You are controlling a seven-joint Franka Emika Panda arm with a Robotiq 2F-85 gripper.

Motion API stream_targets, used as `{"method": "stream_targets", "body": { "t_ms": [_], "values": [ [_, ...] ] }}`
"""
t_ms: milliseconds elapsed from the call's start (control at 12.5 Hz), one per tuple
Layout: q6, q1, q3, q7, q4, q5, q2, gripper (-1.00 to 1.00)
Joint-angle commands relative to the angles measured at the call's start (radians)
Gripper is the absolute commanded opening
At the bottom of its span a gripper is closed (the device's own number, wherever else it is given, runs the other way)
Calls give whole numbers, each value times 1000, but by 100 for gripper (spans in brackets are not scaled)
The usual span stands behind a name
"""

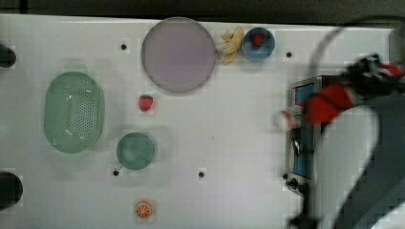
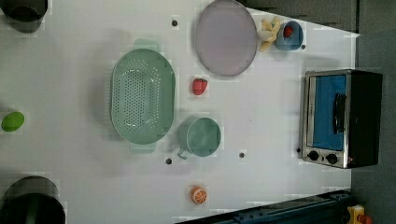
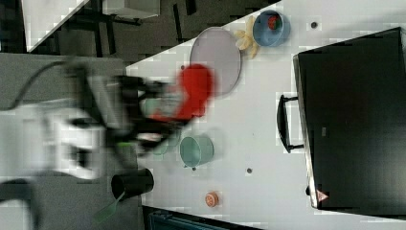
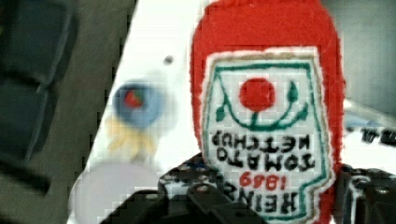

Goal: Pick Ketchup from oven and place it on table.

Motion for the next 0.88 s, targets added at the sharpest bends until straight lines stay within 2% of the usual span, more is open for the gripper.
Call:
{"method": "stream_targets", "body": {
  "t_ms": [80, 400, 640, 880],
  "values": [
    [-24, 72, 122, -58, -18, -3, 15, 29],
    [-22, 84, 287, 2, -104, -27, 26, 29],
    [17, 88, 347, 158, -272, -52, 28, 29],
    [220, 88, 354, 208, -477, -53, 41, 29]
  ]
}}
